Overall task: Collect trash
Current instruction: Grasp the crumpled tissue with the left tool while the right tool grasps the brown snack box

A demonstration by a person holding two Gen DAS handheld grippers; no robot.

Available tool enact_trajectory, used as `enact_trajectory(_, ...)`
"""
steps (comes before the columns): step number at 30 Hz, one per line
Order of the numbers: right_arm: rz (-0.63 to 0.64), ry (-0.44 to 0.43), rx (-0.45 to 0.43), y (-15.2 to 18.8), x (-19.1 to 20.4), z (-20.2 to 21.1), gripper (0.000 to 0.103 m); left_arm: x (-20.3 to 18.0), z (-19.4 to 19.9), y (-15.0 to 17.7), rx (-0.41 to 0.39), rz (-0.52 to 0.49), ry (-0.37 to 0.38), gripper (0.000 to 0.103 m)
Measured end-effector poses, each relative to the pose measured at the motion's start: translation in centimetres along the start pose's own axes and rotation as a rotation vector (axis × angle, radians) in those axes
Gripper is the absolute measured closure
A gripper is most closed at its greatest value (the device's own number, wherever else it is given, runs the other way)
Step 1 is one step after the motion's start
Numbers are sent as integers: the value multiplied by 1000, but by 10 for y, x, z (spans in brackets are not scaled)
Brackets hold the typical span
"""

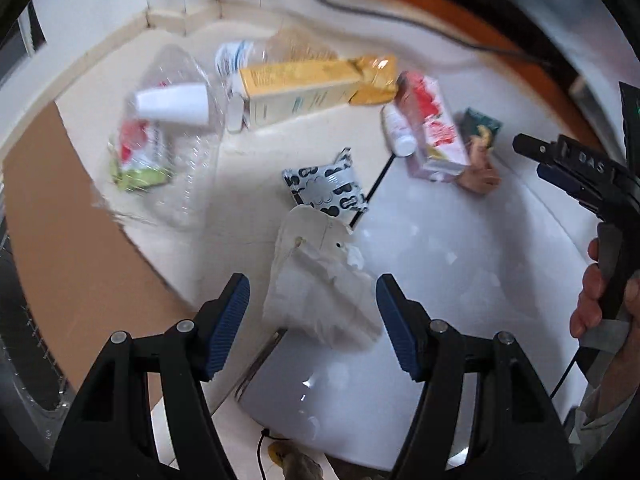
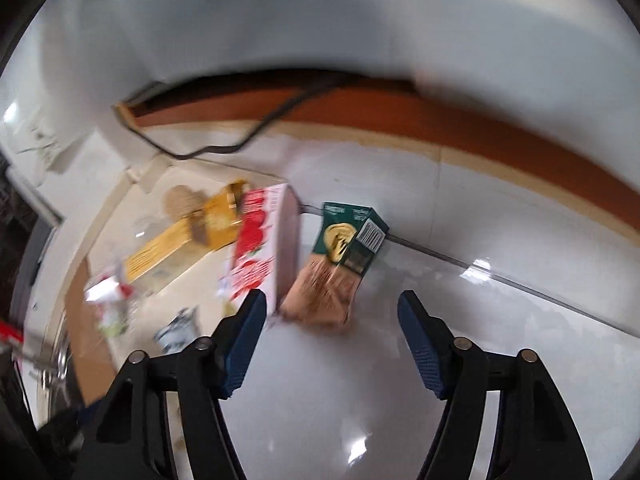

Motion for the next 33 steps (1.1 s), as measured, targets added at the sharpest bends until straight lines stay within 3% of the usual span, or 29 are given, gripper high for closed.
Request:
enact_trajectory(4,-36,8,62,-5,-6,-52,44,1,-29,-5,41,48,0,40)
enact_trajectory(6,-50,-38,53,-6,-5,-62,44,0,-39,-5,51,55,-4,41)
enact_trajectory(15,-9,-52,106,-8,15,-93,44,-4,-56,-4,61,96,-36,46)
enact_trajectory(16,-11,-56,110,-8,18,-93,49,-4,-56,-4,58,99,-39,47)
enact_trajectory(17,-8,-65,118,-7,20,-96,61,-6,-55,-3,54,100,-42,49)
enact_trajectory(18,-2,-61,119,-7,25,-103,61,-8,-54,-2,47,95,-48,50)
enact_trajectory(24,21,-51,97,8,35,-94,62,-20,-44,3,13,55,-76,62)
enact_trajectory(26,27,-51,85,15,36,-85,63,-22,-37,3,-6,47,-82,82)
enact_trajectory(27,31,-50,78,19,36,-78,63,-23,-33,3,-9,48,-70,82)
enact_trajectory(29,42,-53,67,30,38,-65,63,-22,-26,4,-12,56,-46,92)
enact_trajectory(33,57,-65,50,57,40,-34,63,-19,-12,12,-7,62,-25,93)
Point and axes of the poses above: each gripper's, at about its wrist camera, not at the fingertips, and z roughly against the way its jaws point, x to its left, y to its underside, the point moved 1 cm from there along -z, roughly the way its jaws point, and after that the axes turned 1 degree about y, right-handed, at the moved point
